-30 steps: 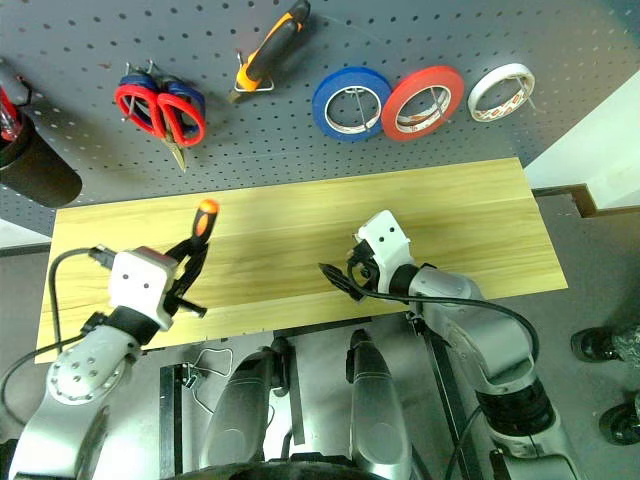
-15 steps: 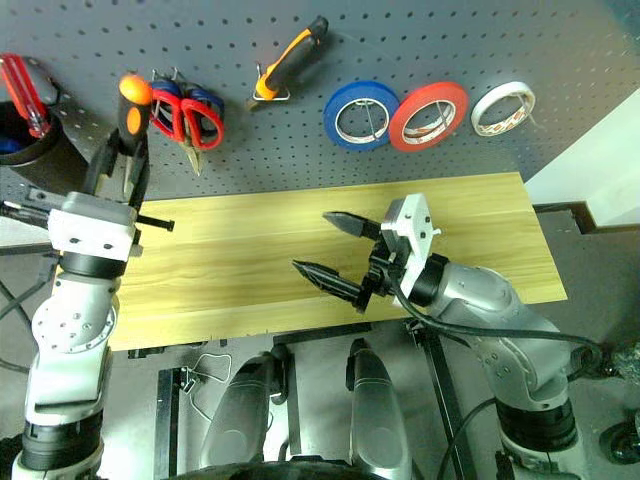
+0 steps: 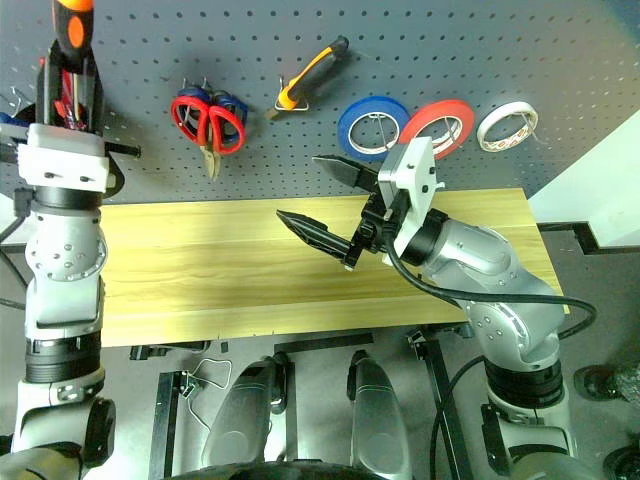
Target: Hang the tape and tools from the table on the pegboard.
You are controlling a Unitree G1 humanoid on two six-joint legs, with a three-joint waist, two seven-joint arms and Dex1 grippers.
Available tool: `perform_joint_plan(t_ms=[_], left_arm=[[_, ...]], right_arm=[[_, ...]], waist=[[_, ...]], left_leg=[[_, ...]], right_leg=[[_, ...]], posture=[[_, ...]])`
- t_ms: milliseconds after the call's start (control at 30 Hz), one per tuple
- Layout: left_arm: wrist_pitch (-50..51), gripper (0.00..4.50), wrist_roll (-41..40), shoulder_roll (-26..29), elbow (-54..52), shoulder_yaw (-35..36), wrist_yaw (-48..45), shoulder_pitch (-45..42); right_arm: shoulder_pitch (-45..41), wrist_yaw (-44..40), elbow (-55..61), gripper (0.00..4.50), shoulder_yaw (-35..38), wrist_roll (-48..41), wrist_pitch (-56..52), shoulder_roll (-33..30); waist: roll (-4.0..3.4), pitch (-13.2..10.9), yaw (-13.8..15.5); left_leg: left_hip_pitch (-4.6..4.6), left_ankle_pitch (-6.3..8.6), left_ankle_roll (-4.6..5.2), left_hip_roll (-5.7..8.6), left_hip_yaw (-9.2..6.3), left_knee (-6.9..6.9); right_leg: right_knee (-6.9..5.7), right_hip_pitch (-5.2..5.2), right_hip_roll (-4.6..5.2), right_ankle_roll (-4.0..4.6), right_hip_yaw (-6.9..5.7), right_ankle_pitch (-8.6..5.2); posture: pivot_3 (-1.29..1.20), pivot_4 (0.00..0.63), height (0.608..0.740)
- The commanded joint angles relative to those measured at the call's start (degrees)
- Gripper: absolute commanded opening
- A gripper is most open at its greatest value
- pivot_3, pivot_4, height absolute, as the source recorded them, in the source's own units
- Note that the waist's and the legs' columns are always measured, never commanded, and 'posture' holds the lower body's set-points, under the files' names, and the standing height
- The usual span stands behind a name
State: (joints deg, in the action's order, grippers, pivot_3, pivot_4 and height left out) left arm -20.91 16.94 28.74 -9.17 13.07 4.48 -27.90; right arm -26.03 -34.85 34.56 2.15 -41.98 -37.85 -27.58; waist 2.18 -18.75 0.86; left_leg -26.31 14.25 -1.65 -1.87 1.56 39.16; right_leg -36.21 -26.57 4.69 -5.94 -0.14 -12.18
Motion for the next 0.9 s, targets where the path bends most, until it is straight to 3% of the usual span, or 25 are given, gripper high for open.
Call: perform_joint_plan(t_ms=[33, 533, 900], left_arm=[[-2.3, 0.48, 0.7, 1.3, 0.3, 2.6, 2.3, -1.5], [5.2, 0.48, -0.5, -1.9, 2.4, 8.4, 8.4, 3.6], [8.3, 0.48, -5.5, -3.1, 11.2, 10.9, 11.6, 3.3]], right_arm=[[-0.3, -0.3, 1.1, 4.50, 0.2, 0.1, 1.5, -0.4], [1.0, 1.9, 3.1, 4.50, 2.4, -3.0, -2.1, -2.5], [1.0, 3.2, 3.3, 4.50, 3.1, -4.5, -3.1, -4.4]], waist=[[-0.02, 0.1, -0.1], [0.04, 0.8, -0.2], [0.04, 0.8, -1.9]], left_leg=[[0.00, 0.00, 0.00, 0.00, 0.00, 0.00], [0.24, -0.01, 0.00, -0.01, -0.02, 0.07], [0.58, -0.01, 0.00, -0.03, 0.05, 0.09]], right_leg=[[-0.01, 0.00, 0.00, 0.00, 0.00, 0.00], [-0.16, 0.18, 0.01, 0.01, 0.00, 0.01], [-0.41, 0.31, 0.02, 0.02, 0.05, 0.01]], posture=[[0.07, 0.218, 0.716], [0.02, 0.239, 0.716], [0.00, 0.241, 0.716]])
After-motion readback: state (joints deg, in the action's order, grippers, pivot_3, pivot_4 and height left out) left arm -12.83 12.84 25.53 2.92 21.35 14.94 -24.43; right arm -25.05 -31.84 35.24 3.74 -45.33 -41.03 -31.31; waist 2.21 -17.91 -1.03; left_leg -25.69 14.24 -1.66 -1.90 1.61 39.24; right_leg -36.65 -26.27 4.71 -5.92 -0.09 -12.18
